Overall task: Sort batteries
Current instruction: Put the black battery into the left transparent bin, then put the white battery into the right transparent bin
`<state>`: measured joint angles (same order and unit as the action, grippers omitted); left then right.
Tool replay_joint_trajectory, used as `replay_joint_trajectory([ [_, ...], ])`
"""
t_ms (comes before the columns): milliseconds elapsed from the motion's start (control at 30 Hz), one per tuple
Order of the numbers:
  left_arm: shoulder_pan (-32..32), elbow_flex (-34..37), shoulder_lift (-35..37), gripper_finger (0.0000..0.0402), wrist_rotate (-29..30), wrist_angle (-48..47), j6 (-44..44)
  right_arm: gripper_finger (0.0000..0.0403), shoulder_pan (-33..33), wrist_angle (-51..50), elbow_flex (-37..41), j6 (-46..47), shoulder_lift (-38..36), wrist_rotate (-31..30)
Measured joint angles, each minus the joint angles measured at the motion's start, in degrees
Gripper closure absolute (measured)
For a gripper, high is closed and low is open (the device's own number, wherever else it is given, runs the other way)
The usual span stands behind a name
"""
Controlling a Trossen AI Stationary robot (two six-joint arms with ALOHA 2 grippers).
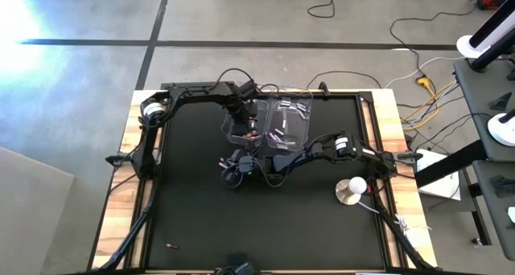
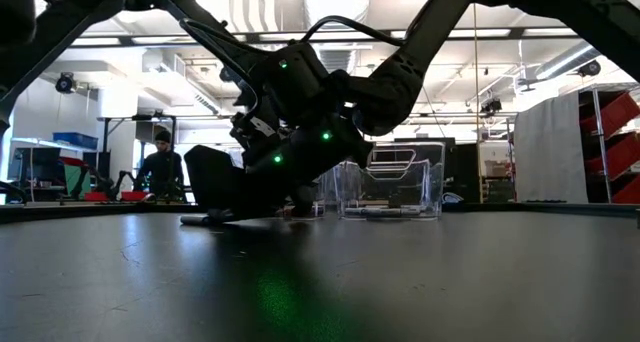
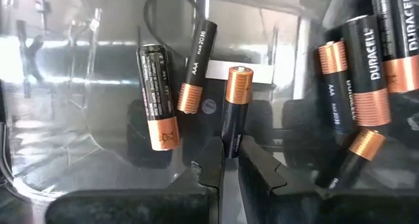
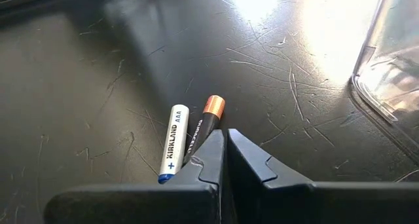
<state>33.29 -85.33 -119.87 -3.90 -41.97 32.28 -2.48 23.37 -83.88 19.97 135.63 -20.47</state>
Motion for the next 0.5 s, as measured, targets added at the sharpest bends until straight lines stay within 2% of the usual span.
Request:
replay_joint_trajectory([
  [267, -0.12, -0.11, -0.36, 0.038, 0.22, 0.09, -0.97, 0.039, 0.0, -0.03, 0.0, 0.0, 0.0, 0.02],
  [500, -0.36, -2.6, -0.38, 0.0307, 0.33, -3.38, -2.85, 0.039, 0.0, -0.11, 0.0, 0.0, 0.0, 0.07],
])
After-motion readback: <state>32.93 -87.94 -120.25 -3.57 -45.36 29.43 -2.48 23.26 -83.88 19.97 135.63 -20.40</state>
